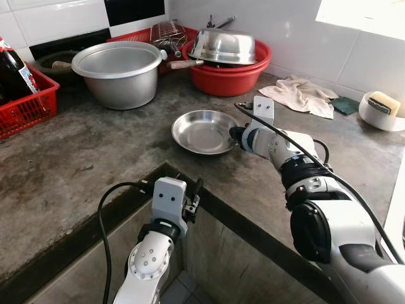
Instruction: Kitchen organization
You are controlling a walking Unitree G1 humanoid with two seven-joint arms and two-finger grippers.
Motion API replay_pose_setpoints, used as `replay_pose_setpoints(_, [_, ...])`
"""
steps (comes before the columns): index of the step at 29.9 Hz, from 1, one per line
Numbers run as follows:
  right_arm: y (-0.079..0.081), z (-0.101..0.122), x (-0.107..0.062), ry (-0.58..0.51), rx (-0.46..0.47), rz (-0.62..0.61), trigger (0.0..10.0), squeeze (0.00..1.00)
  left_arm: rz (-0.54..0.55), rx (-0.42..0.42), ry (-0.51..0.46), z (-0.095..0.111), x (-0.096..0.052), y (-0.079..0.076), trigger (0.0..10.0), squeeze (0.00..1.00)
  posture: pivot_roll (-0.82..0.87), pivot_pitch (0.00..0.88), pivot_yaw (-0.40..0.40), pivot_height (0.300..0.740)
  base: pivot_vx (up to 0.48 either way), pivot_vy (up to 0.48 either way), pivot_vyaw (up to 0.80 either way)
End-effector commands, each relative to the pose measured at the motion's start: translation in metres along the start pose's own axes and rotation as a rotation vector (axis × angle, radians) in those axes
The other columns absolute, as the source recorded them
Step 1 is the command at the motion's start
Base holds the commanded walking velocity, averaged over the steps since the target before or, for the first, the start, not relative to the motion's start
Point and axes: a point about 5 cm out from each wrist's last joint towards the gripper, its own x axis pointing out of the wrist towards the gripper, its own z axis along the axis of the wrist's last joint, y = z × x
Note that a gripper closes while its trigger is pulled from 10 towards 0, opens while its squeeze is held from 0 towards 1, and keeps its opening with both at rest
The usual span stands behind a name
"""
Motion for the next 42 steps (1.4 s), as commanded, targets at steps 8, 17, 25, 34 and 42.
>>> replay_pose_setpoints(8, [-0.004, -0.001, 0.002, 0.006, 0.198, 0.008, 0.0, 0.0, 0.018, 0.011, -0.017, 0.005, 0.003, 0.002, 10.0, 0.0, 0.1, 0.085, -0.075, 0.74, 0.0, 0.0, 0.0])
replay_pose_setpoints(17, [-0.028, 0.038, -0.028, -0.376, 0.41, 0.054, 0.0, 0.0, 0.019, 0.011, -0.029, 0.006, 0.005, 0.004, 10.0, 0.0, 0.1, 0.064, -0.059, 0.74, 0.0, 0.0, 0.0])
replay_pose_setpoints(25, [-0.033, 0.036, -0.086, -0.732, 0.025, -0.014, 0.0, 0.0, -0.005, 0.007, -0.034, 0.007, 0.013, 0.003, 10.0, 0.0, 0.06, 0.053, -0.02, 0.74, 0.0, 0.0, -0.59])
replay_pose_setpoints(34, [-0.033, 0.01, -0.112, -0.803, -0.241, -0.108, 0.0, 0.0, -0.063, 0.05, -0.076, 0.014, 0.02, 0.0, 10.0, 0.0, 0.04, 0.041, 0.004, 0.74, 0.0, -0.186, -0.8])
replay_pose_setpoints(42, [-0.034, 0.001, -0.122, -0.791, -0.296, -0.149, 0.0, 0.0, -0.052, 0.035, -0.066, 0.012, 0.024, 0.001, 10.0, 0.0, 0.03, 0.038, 0.008, 0.74, 0.0, -0.42, -0.8])
